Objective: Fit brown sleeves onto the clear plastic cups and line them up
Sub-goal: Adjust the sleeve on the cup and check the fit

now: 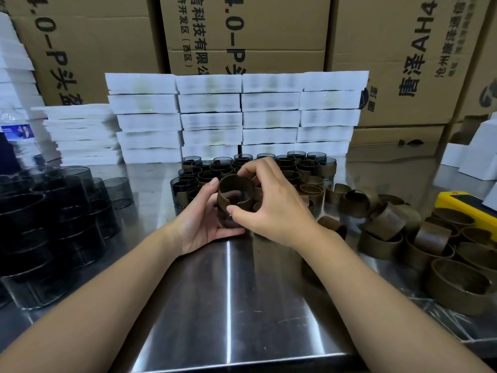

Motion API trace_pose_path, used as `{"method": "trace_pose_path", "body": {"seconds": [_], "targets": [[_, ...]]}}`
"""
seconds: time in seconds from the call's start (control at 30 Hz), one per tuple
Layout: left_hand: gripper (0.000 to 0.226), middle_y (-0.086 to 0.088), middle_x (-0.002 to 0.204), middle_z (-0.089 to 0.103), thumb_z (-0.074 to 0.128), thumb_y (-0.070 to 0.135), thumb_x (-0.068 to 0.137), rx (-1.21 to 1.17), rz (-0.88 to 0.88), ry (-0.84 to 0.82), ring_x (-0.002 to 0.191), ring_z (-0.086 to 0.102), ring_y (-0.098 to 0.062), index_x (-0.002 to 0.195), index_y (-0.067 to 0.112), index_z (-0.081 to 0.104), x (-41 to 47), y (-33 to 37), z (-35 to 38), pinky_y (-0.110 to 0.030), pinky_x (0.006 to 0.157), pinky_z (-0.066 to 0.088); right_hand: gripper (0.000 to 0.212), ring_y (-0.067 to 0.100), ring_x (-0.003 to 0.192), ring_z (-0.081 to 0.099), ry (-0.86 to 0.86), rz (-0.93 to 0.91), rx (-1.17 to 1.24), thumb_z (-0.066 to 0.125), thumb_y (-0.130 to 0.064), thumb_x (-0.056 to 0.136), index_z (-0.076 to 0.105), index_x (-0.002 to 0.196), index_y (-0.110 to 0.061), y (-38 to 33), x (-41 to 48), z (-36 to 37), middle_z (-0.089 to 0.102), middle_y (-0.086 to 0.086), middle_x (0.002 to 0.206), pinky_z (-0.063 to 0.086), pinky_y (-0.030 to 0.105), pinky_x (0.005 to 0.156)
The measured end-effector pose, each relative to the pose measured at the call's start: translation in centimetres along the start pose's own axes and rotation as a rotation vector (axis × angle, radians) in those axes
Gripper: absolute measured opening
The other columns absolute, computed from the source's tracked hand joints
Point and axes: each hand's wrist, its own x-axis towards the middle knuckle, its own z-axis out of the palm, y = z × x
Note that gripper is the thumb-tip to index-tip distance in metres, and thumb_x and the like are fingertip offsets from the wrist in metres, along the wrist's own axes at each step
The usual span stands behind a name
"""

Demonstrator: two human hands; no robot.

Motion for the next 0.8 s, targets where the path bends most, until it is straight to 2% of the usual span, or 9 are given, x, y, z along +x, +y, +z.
{"method": "trace_pose_path", "body": {"seconds": [0.07,0.13,0.23,0.33,0.43,0.5,0.57,0.67,0.8], "targets": [[0.068,-0.009,0.110,0.072,0.069,0.070,0.063,-0.022,0.009,-0.027,0.092,0.072,-0.023,0.105,0.016,0.072,-0.06,-0.08,0.00,-0.035,0.073,0.059,0.050,-0.002,0.095,0.044,-0.018,-0.001,0.021,0.075,-0.027,0.072,0.049,0.115,-0.022,-0.01,0.01,0.00,0.044,-0.012,0.109,0.037,0.013,0.080],[0.090,-0.010,0.110,0.072,0.084,0.068,0.045,-0.045,0.005,-0.051,0.091,0.072,-0.023,0.114,0.013,0.064,-0.14,-0.14,0.05,-0.034,0.072,0.059,0.053,-0.002,0.101,0.045,-0.035,-0.003,0.036,0.075,-0.026,0.073,0.049,0.119,-0.022,0.07,0.02,0.03,0.044,-0.012,0.112,0.037,0.011,0.084],[0.100,-0.008,0.109,0.071,0.090,0.060,0.037,-0.059,0.000,-0.063,0.092,0.071,-0.021,0.118,0.012,0.059,-0.16,-0.18,0.11,-0.034,0.072,0.058,0.057,-0.005,0.102,0.043,-0.051,0.008,0.053,0.075,-0.030,0.073,0.047,0.123,-0.025,0.21,0.02,0.18,0.042,-0.014,0.113,0.035,0.004,0.085],[0.089,-0.010,0.107,0.071,0.091,0.052,0.040,-0.085,0.007,-0.045,0.092,0.071,-0.023,0.115,0.013,0.063,0.00,-0.24,0.03,-0.036,0.071,0.059,0.058,-0.005,0.104,0.044,-0.029,0.077,0.121,0.071,-0.045,0.074,0.045,0.124,-0.030,0.09,-0.01,0.42,0.042,-0.015,0.116,0.033,0.002,0.085],[0.055,-0.011,0.101,0.072,0.075,0.046,0.060,-0.090,0.033,-0.035,0.090,0.072,-0.026,0.105,0.015,0.070,-0.02,-0.31,0.00,-0.038,0.074,0.059,0.052,0.004,0.112,0.046,-0.014,0.199,0.159,0.065,-0.047,0.080,0.046,0.125,-0.028,0.04,0.12,0.78,0.043,-0.013,0.120,0.040,0.020,0.094],[0.054,-0.012,0.103,0.072,0.069,0.044,0.063,-0.097,0.050,-0.024,0.092,0.071,-0.028,0.108,0.016,0.069,0.05,-0.38,-0.06,-0.041,0.080,0.059,0.049,0.009,0.114,0.049,-0.046,0.289,0.161,0.064,-0.045,0.082,0.047,0.124,-0.025,0.13,0.31,0.90,0.045,-0.009,0.123,0.042,0.029,0.098],[0.051,-0.013,0.106,0.070,0.069,0.040,0.062,-0.116,0.070,-0.022,0.094,0.070,-0.030,0.107,0.017,0.072,0.09,-0.42,-0.05,-0.042,0.084,0.058,0.050,0.011,0.115,0.051,-0.087,0.358,0.153,0.064,-0.044,0.082,0.049,0.125,-0.024,0.30,0.45,0.89,0.050,-0.006,0.126,0.040,0.028,0.098],[0.044,-0.015,0.106,0.071,0.069,0.033,0.061,-0.139,0.093,-0.040,0.094,0.070,-0.031,0.101,0.016,0.076,0.09,-0.40,-0.03,-0.040,0.082,0.059,0.055,0.010,0.117,0.053,-0.127,0.444,0.202,0.066,-0.043,0.082,0.049,0.131,-0.023,0.48,0.62,0.73,0.058,-0.005,0.126,0.041,0.027,0.100],[0.046,-0.017,0.104,0.071,0.067,0.032,0.060,-0.105,0.097,-0.053,0.092,0.071,-0.032,0.101,0.012,0.075,0.15,-0.37,-0.37,-0.040,0.081,0.059,0.054,0.007,0.112,0.057,-0.094,0.492,0.321,0.070,-0.038,0.081,0.052,0.130,-0.023,0.50,0.77,0.43,0.063,-0.004,0.122,0.044,0.026,0.099]]}}
